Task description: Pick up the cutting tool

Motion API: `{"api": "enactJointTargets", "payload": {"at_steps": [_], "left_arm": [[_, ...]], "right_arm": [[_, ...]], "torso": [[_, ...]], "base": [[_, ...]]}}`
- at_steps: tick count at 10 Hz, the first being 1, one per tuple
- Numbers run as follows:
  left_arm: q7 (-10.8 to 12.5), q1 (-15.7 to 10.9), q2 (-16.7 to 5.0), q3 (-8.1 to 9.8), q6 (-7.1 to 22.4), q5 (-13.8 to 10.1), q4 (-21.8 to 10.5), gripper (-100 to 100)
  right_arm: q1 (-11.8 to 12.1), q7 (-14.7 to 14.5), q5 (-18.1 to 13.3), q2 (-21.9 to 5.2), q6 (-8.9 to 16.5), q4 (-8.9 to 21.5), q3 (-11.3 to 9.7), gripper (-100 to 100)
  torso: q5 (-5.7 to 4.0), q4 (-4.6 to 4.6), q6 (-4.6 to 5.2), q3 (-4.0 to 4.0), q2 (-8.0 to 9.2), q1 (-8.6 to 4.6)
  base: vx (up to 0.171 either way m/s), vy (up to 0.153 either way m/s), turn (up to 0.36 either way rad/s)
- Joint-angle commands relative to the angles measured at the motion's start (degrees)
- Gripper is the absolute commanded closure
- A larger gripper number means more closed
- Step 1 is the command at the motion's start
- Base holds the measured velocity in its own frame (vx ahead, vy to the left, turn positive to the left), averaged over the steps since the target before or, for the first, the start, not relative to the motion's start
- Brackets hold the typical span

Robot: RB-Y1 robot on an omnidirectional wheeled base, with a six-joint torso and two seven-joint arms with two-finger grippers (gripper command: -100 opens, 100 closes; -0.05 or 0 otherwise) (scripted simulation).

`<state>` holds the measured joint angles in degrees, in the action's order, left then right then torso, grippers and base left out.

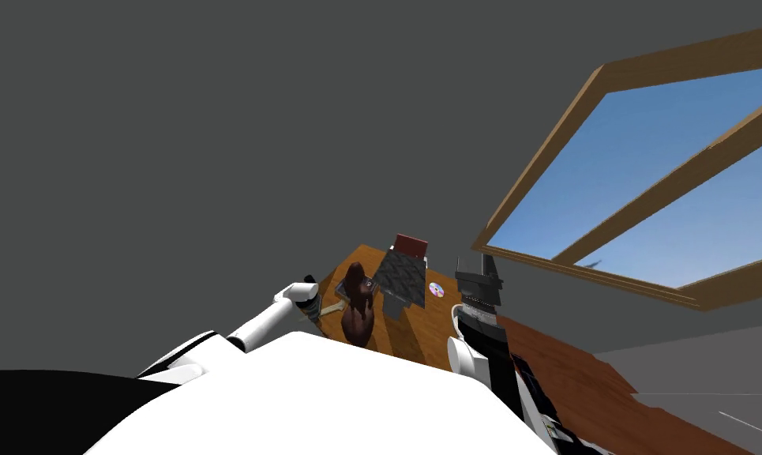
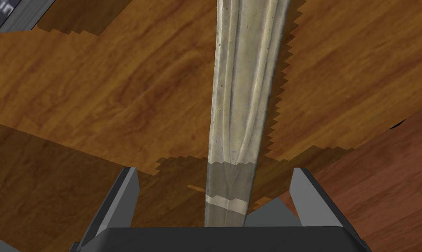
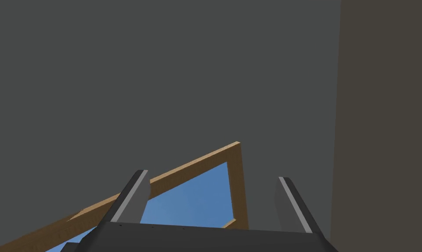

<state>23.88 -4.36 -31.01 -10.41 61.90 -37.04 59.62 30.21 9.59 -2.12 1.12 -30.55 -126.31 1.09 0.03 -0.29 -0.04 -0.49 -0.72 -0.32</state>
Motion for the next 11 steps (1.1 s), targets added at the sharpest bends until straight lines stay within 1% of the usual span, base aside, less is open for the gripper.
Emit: {"api": "enactJointTargets", "payload": {"at_steps": [1,2,3,4,5,6,10,11], "left_arm": [[-2.86,0.33,-0.28,0.05,-0.02,-0.32,0.29,-100],[-4.49,3.17,-2.13,0.21,-0.27,-1.88,2.81,-100],[-6.26,3.31,-2.13,0.21,-0.27,-1.88,2.81,-100],[-7.65,3.31,-2.13,0.21,-0.27,-1.88,2.81,-100],[-6.56,3.16,-2.07,0.21,-0.28,-1.82,2.66,-100],[-6.88,3.18,-2.09,0.22,-0.25,-1.83,2.75,100],[-6.86,3.14,-2.09,0.22,-0.27,-1.83,2.77,100],[-6.86,3.15,-2.09,0.22,-0.27,-1.83,2.77,0]], "right_arm": [[0.00,0.00,0.00,0.00,0.00,0.00,0.00,0],[-0.02,0.00,0.00,-0.02,0.00,0.00,0.01,0],[-0.01,0.00,0.00,-0.02,0.01,0.01,0.03,0],[-0.02,0.00,0.00,-0.02,0.01,0.01,0.02,0],[-0.02,0.00,0.00,-0.02,0.01,0.01,0.02,0],[-0.02,0.00,0.00,-0.02,0.01,0.01,0.01,0],[-0.02,0.00,0.00,-0.02,0.01,0.01,0.01,0],[-0.02,0.00,0.00,-0.02,0.01,0.01,0.01,0]], "torso": [[0.00,0.00,0.00,0.00,0.00,0.00],[0.16,0.09,0.02,0.22,0.07,0.13],[0.23,0.15,-0.09,0.66,-0.49,-0.36],[0.26,0.18,-0.02,0.99,-1.33,-1.23],[0.25,0.16,0.01,1.10,-1.96,-2.07],[0.20,0.10,0.01,1.02,-2.14,-2.33],[0.22,0.06,-0.01,0.95,-2.22,-2.31],[0.22,0.06,0.00,0.95,-2.23,-2.31]], "base": [[0.016,-0.062,0.001],[0.016,-0.057,0.297],[0.036,-0.080,0.231],[0.030,-0.071,0.027],[0.004,-0.017,0.002],[0.000,0.000,0.000],[0.000,0.000,0.000],[0.000,0.000,0.000]]}}
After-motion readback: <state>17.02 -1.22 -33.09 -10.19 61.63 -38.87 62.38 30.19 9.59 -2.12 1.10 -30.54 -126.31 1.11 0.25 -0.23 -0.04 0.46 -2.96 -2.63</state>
